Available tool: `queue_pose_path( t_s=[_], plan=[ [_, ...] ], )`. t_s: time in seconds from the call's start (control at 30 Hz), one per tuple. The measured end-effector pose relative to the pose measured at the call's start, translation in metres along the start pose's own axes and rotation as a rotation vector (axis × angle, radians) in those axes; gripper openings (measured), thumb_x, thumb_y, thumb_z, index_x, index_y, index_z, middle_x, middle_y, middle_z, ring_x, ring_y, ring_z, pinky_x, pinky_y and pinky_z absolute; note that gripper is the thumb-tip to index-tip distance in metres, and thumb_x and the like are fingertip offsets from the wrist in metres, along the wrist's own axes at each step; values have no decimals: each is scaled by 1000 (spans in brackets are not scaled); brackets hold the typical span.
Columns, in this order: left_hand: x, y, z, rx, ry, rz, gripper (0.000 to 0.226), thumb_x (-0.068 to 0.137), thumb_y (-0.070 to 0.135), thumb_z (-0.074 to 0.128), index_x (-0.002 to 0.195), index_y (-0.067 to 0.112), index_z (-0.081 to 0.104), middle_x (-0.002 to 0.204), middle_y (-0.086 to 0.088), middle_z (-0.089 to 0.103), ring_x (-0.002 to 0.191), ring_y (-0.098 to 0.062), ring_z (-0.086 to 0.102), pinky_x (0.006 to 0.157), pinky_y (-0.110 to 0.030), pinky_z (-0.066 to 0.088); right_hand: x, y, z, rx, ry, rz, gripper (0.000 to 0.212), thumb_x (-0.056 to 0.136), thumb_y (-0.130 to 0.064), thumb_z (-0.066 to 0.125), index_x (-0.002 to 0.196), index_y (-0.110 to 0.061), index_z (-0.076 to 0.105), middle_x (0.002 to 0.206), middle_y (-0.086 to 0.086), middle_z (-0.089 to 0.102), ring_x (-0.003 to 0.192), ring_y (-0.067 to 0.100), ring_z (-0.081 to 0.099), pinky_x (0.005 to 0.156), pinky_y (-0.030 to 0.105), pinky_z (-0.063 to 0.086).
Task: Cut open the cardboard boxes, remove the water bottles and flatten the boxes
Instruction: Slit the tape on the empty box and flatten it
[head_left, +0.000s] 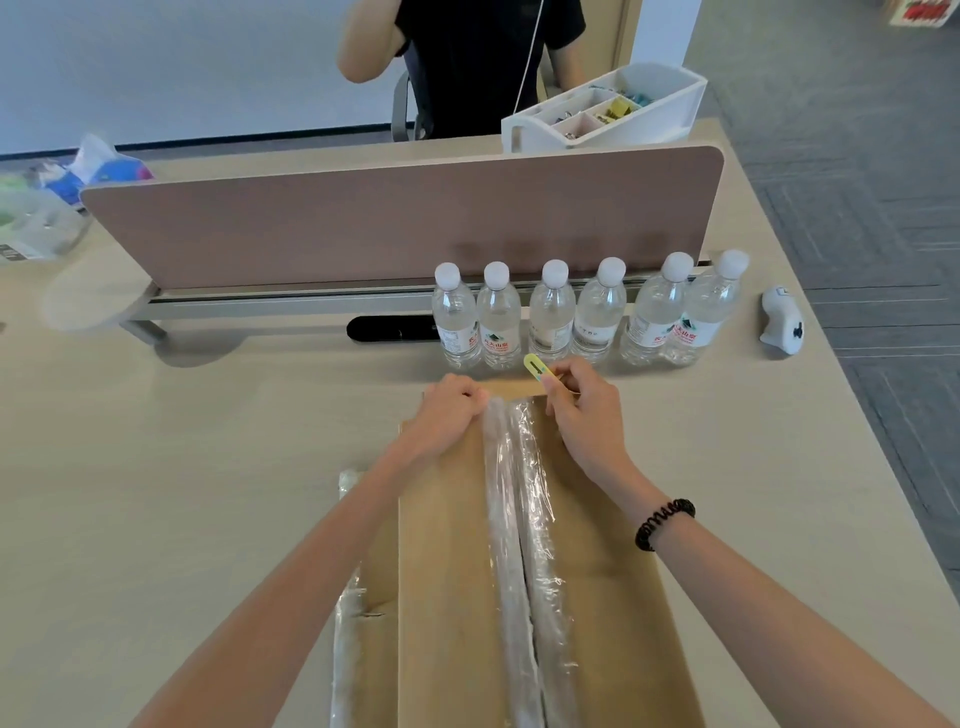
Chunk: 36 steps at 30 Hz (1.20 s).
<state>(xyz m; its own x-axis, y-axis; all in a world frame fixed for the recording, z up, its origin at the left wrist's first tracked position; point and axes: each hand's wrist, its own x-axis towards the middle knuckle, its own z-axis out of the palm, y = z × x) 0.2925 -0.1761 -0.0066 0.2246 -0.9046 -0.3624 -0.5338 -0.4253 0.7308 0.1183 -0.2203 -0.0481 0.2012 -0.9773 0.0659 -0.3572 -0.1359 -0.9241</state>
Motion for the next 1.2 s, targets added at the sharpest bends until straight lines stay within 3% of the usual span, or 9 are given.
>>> queue_pose_path(
  t_s=[0.07,0.27,0.4,0.5,0.77,0.9,1.0,1.1,1.2],
  plan=[
    [-3,2,-9,-175,-17,-8,21,100,10,49,80,14,56,88,5,49,81,-8,46,75,-22,36,0,-1,-1,-3,13,-8,9,95,-29,54,95,-22,61,66,0,60,55,28,52,53,50,48],
    [-17,-1,-19,-338,-18,61,23,102,15,47,80,19,48,73,2,42,64,-9,35,60,-24,26,-2,-2,-1,-23,16,-24,9,95,-28,57,94,-21,62,67,1,61,57,25,55,53,45,48],
    [-30,-1,-38,-417,8,150,29,101,38,47,83,16,42,81,2,40,75,-9,39,80,-25,34,-7,-9,-2,-12,-15,-12,10,93,-29,59,89,-21,62,70,0,63,63,24,59,58,44,51],
    [-43,-6,-61,-416,27,176,44,84,57,56,86,14,43,87,0,49,86,-7,52,91,-24,39,-10,-14,-3,-21,-14,-21,5,91,-22,57,90,-22,62,73,-3,65,66,20,60,61,41,50],
    [-80,-42,-115,-435,191,135,18,83,24,72,88,19,56,104,-17,65,91,-10,62,75,-18,48,-12,-13,-3,1,-21,-12,11,88,-21,54,94,-21,63,66,-1,61,57,30,56,53,44,48],
    [-92,-64,-123,-494,331,55,8,89,12,68,86,14,61,87,0,63,79,-7,58,72,-21,45,-11,-14,-4,44,-61,28,8,92,-9,55,94,-12,63,62,-4,59,48,10,51,48,28,42],
    [-92,-92,-118,-466,473,-38,8,89,10,67,97,9,69,82,4,65,75,-6,58,70,-24,44,-10,-18,-7,71,-122,70,14,92,-2,51,97,-10,62,61,1,58,52,13,51,48,29,42],
    [-85,-123,-104,-284,572,-150,18,92,18,65,108,16,73,100,-4,73,91,-15,65,84,-32,50,-9,-20,-11,63,-185,79,21,92,0,46,102,-11,60,66,5,58,57,16,50,51,28,41],
    [-76,-137,-75,6,525,-239,33,102,20,48,126,2,63,128,-18,63,120,-32,56,102,-38,40,-9,-22,-17,43,-220,65,24,91,0,42,105,-11,59,69,6,58,59,19,49,54,31,40]
  ],
)
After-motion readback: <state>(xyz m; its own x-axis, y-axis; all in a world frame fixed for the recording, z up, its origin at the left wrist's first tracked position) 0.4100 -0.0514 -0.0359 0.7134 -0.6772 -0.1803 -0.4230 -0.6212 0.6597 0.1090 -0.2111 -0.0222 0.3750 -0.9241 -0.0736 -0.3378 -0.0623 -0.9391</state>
